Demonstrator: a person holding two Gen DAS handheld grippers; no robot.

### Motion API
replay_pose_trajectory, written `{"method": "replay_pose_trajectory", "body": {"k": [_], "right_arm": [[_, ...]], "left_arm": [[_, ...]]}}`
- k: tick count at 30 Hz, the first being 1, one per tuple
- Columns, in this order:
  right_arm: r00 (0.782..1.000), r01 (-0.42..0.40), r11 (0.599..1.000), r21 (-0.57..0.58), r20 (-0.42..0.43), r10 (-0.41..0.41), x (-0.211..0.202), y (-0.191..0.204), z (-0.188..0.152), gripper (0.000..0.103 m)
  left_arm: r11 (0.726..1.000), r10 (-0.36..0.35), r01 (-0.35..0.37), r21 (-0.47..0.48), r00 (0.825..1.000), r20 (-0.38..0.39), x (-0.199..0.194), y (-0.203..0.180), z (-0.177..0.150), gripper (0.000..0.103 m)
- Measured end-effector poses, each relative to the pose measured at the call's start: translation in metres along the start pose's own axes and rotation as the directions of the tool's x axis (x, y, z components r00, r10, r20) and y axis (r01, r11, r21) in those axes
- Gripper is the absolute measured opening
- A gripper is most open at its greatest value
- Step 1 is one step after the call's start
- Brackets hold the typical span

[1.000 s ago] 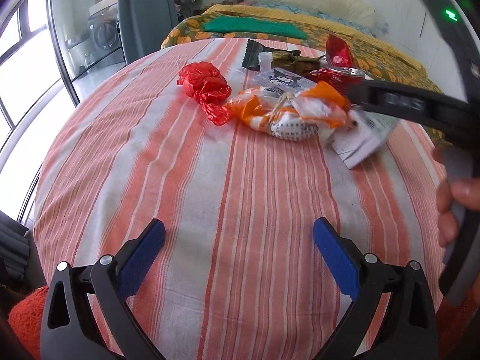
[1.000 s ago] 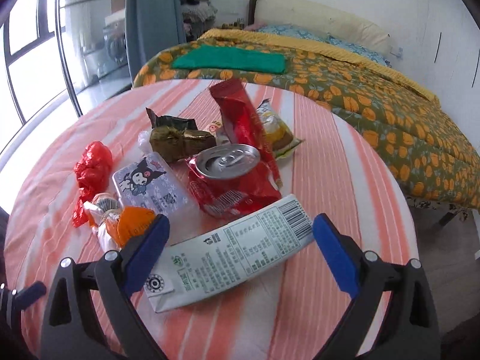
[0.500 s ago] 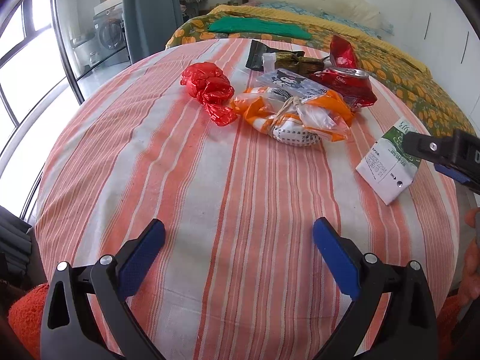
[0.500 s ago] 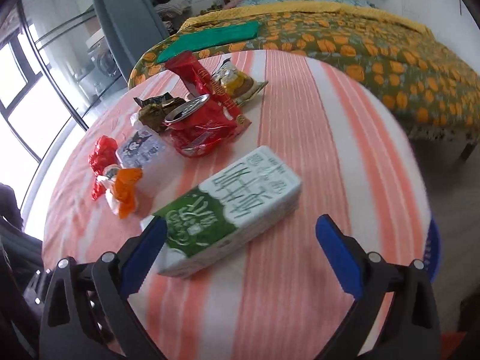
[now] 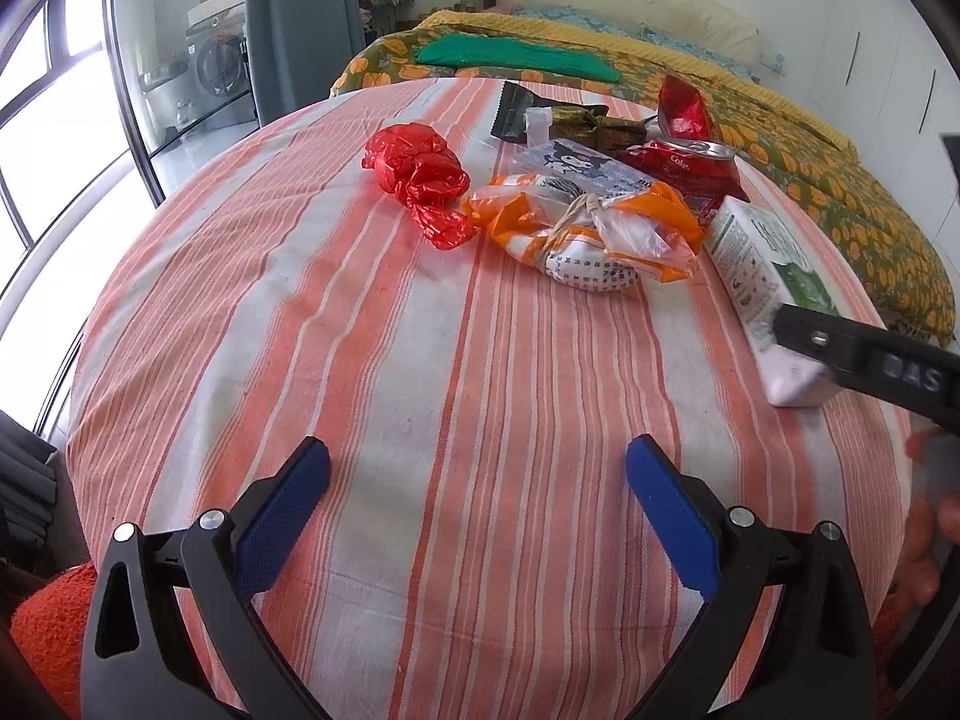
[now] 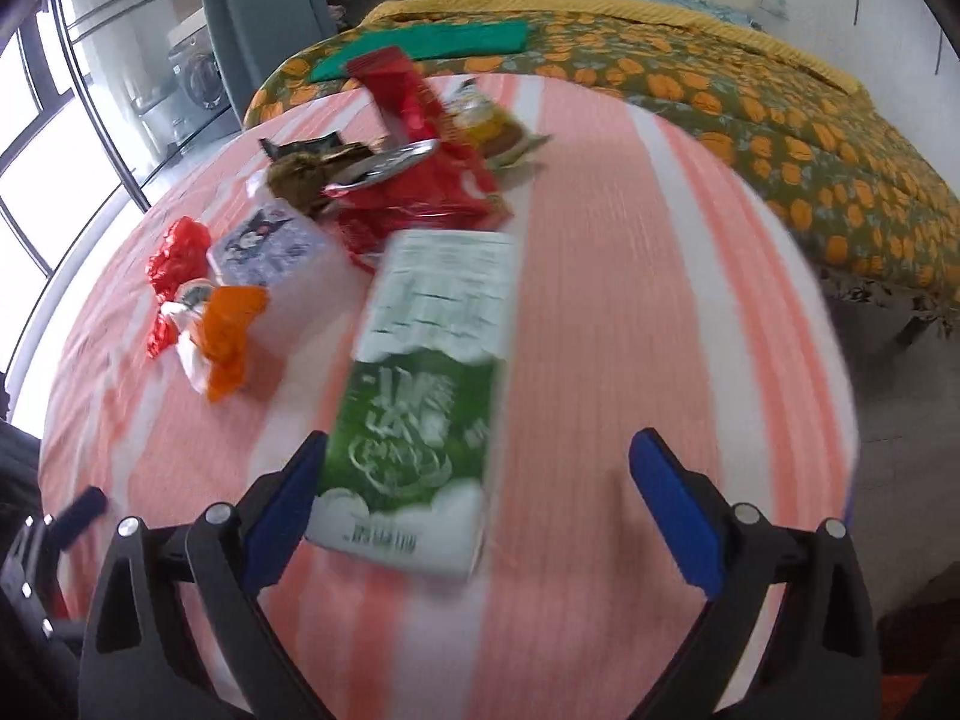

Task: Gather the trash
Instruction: 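Grasp the green-and-white milk carton with the right tool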

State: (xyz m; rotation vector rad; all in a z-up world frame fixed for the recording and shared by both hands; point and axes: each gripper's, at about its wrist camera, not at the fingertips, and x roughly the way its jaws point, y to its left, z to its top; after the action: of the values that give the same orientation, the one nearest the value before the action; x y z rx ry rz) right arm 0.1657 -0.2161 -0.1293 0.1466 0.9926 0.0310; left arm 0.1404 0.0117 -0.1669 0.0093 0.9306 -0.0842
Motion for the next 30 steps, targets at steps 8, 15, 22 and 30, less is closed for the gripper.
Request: {"method": "replay_pose_trajectory", "body": {"k": [8, 15, 22, 30], "right_arm": [[0.995, -0.098, 0.995, -0.029, 0.029, 0.099, 0.006, -0.016, -0.017, 0.095], [0.997, -0.061, 0.994, -0.093, 0.049, 0.066, 0.009, -0.007, -0.021, 0.096], [0.998, -0.041, 0.993, -0.111, 0.049, 0.047, 0.011, -0.002, -0.023, 0.097], [0.996, -0.059, 0.994, -0.097, 0.059, 0.065, 0.010, -0.004, -0.023, 0.096]], "left_arm": [[0.998, -0.045, 0.046, -0.043, 0.999, 0.027, -0.004, 0.007, 0.002, 0.098], [0.973, -0.170, 0.184, -0.141, 0.980, 0.105, -0.017, -0.001, 0.046, 0.098], [0.996, -0.057, 0.060, -0.070, 0.998, 0.038, 0.025, -0.038, 0.092, 0.098], [0.999, -0.003, 0.003, -0.041, 1.000, -0.002, 0.009, 0.027, 0.054, 0.098]]}}
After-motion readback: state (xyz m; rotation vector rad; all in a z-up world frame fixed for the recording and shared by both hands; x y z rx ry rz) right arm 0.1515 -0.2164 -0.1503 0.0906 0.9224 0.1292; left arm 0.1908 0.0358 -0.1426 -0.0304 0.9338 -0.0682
